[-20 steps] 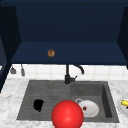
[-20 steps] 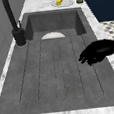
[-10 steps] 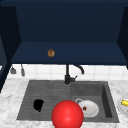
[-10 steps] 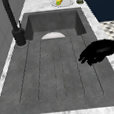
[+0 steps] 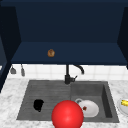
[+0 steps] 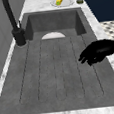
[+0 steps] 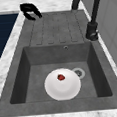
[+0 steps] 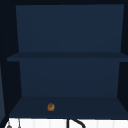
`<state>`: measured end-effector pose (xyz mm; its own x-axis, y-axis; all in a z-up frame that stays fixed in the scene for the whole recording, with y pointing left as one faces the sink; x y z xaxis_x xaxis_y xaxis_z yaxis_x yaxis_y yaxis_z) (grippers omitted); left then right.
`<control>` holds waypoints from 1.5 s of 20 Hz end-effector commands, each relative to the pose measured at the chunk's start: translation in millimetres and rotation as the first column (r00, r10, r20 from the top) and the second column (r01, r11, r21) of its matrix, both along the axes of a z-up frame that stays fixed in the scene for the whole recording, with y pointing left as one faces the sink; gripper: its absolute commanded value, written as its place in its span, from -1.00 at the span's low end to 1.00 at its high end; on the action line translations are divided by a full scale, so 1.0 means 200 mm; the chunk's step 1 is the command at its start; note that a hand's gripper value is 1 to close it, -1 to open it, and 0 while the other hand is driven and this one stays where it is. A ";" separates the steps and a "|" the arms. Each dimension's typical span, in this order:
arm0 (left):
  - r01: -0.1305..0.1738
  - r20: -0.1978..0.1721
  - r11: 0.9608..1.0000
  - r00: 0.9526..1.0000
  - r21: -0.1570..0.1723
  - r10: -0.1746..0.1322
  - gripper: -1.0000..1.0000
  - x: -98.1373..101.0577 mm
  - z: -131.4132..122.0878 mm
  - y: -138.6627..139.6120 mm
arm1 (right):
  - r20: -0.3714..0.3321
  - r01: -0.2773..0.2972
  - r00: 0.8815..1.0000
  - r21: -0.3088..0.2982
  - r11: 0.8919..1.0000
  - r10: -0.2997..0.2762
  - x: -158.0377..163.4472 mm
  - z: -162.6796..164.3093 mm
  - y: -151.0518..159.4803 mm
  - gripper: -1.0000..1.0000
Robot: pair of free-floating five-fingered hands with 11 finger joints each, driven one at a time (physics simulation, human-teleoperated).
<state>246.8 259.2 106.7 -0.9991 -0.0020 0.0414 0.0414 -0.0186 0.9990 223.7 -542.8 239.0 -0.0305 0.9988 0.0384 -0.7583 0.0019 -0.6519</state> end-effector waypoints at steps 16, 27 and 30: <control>0.000 0.000 1.000 1.000 0.000 0.000 0.00 0.00 0.00 0.00 | 0.006 -0.012 1.000 0.036 0.999 0.012 -0.15 0.54 -0.01 1.00; 0.000 0.000 1.000 1.000 0.000 0.000 0.00 0.00 0.00 0.00 | 0.006 -0.009 1.000 -0.003 1.000 0.009 -0.18 0.70 0.32 1.00; 0.000 0.000 1.000 1.000 0.000 0.000 0.00 0.00 0.00 0.00 | 0.005 -0.013 1.000 -0.008 1.000 0.013 -0.18 0.77 0.41 1.00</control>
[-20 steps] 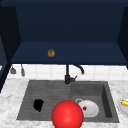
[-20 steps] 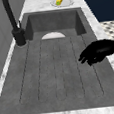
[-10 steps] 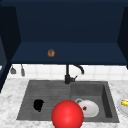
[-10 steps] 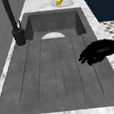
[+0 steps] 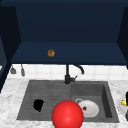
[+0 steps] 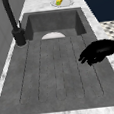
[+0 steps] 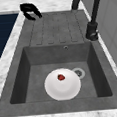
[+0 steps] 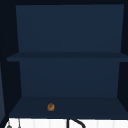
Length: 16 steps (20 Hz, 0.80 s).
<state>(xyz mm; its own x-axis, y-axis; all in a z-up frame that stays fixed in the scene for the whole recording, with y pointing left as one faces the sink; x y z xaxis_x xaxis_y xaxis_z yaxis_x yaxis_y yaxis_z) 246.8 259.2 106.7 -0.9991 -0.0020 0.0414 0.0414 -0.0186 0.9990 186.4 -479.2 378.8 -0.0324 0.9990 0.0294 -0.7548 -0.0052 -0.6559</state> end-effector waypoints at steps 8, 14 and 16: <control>0.000 0.000 1.000 1.000 0.000 0.000 0.00 0.00 0.00 0.00 | -0.001 -0.024 1.000 -0.016 1.000 0.024 -0.01 0.35 0.36 1.00; 0.000 0.000 1.000 1.000 0.000 0.000 0.00 0.00 0.00 0.00 | 0.000 -0.024 1.000 -0.020 1.000 0.024 -0.02 0.52 0.56 1.00; 0.000 0.000 1.000 1.000 0.000 0.000 0.00 0.00 0.00 0.00 | 0.003 -0.019 1.000 -0.023 1.000 0.019 -0.02 0.56 0.63 1.00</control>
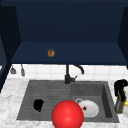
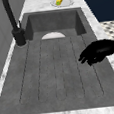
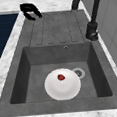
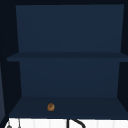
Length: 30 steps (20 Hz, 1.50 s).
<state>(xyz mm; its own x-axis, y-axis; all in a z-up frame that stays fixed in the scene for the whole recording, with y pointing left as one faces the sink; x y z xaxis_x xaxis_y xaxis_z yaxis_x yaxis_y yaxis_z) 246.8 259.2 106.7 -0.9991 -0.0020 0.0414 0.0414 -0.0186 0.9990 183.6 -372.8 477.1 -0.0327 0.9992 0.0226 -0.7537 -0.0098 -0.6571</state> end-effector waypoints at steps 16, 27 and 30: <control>0.000 0.000 1.000 1.000 0.000 0.000 0.00 0.00 0.00 0.00 | 0.033 -0.005 0.999 -0.011 1.000 0.006 -0.13 0.52 0.62 1.00; 0.000 0.000 1.000 1.000 0.000 0.000 0.00 0.00 0.00 0.00 | 0.022 -0.012 1.000 0.013 1.000 0.012 -0.18 0.96 0.85 1.00; 0.000 0.000 1.000 1.000 0.000 0.000 0.00 0.00 0.00 0.00 | 0.022 -0.012 1.000 0.013 1.000 0.012 -0.16 1.08 0.91 1.00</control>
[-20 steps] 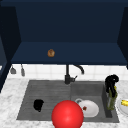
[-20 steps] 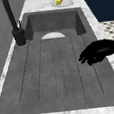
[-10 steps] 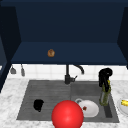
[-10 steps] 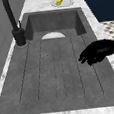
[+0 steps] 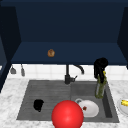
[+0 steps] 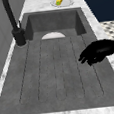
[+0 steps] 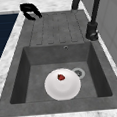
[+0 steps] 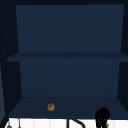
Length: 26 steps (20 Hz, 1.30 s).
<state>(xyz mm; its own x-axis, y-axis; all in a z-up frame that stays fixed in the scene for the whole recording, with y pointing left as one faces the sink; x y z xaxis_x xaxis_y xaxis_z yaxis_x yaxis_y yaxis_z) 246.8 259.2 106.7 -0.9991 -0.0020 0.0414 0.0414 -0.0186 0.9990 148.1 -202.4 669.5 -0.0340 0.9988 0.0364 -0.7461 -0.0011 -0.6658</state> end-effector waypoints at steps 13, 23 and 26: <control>0.000 0.000 1.000 1.000 0.000 0.000 0.00 0.00 0.00 0.00 | 0.000 -0.015 1.000 -0.012 1.000 0.015 0.11 0.63 0.33 1.00; 0.000 0.000 1.000 1.000 0.000 0.000 0.00 0.00 0.00 0.00 | 0.020 -0.002 1.000 -0.030 1.000 0.002 0.26 0.99 0.53 1.00; 0.000 0.000 1.000 1.000 0.000 0.000 0.00 0.00 0.00 0.00 | 0.006 0.000 1.000 -0.051 0.999 0.000 0.34 1.04 0.61 1.00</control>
